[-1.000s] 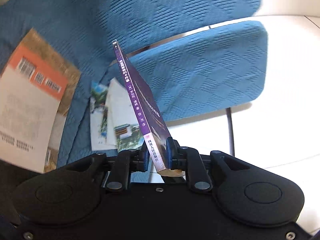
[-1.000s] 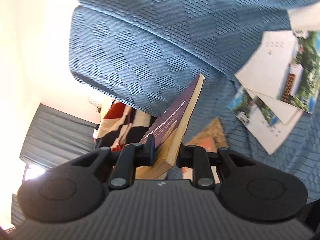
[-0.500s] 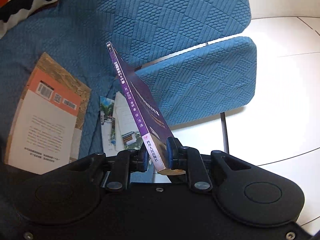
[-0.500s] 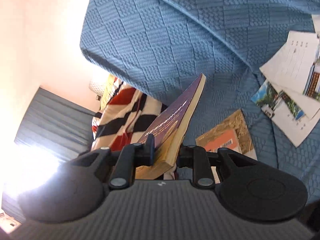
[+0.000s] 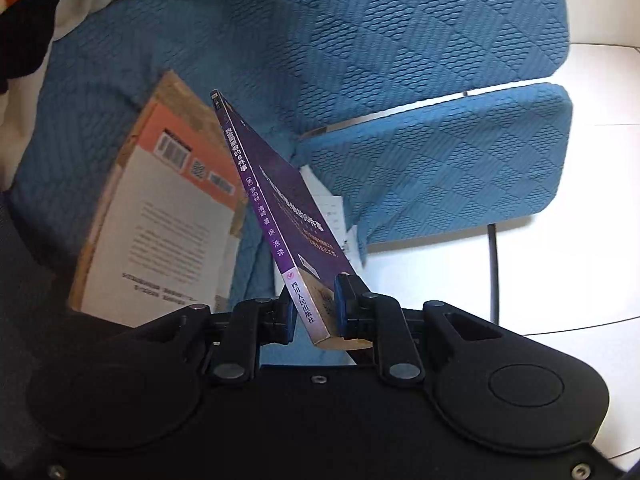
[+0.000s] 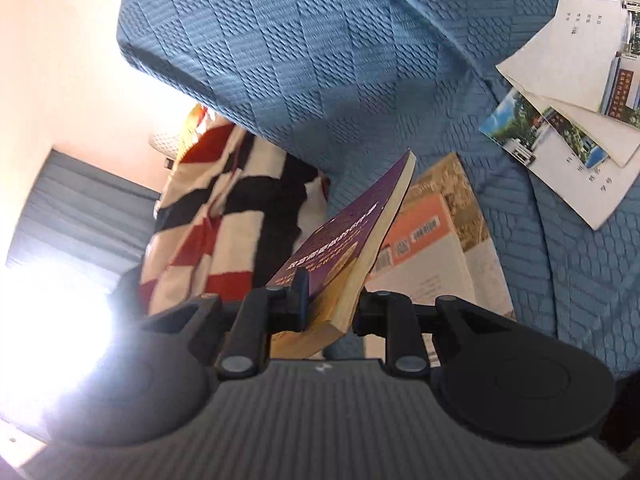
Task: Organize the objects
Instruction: 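Carry the purple book with the left tool toward the tan book stack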
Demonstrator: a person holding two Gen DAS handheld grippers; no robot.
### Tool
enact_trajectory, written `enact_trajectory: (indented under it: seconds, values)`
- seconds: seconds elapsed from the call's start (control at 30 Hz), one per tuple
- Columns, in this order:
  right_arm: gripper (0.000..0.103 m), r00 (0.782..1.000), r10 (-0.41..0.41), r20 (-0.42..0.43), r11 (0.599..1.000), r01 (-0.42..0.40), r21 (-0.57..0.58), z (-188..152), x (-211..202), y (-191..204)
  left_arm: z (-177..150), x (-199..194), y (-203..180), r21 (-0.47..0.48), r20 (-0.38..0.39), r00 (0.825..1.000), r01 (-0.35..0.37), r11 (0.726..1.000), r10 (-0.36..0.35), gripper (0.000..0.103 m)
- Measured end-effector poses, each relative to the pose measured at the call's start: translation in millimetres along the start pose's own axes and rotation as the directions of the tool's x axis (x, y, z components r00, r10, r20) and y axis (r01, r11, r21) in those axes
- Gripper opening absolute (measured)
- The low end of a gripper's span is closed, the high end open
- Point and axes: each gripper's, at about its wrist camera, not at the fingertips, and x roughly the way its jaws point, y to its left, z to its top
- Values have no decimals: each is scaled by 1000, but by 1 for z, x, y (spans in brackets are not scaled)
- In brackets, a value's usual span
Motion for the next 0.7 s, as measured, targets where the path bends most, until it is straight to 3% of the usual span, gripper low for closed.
enact_trajectory:
  seconds: [0.13,0.43,0.7]
  values:
    - [24,1000,-15,-1,1000,15,21,-8,9,-13,2,9,15,-8,-8,1000,-16,1000,16,18]
    - [24,997,-75,6,996,75,-52,-17,21,-21,2,28,47,-62,-19,999,-42,997,41,20]
    - [24,993,-119,-21,988,116,-99,-27,32,-23,-5,32,58,-49,-16,991,-132,990,132,24]
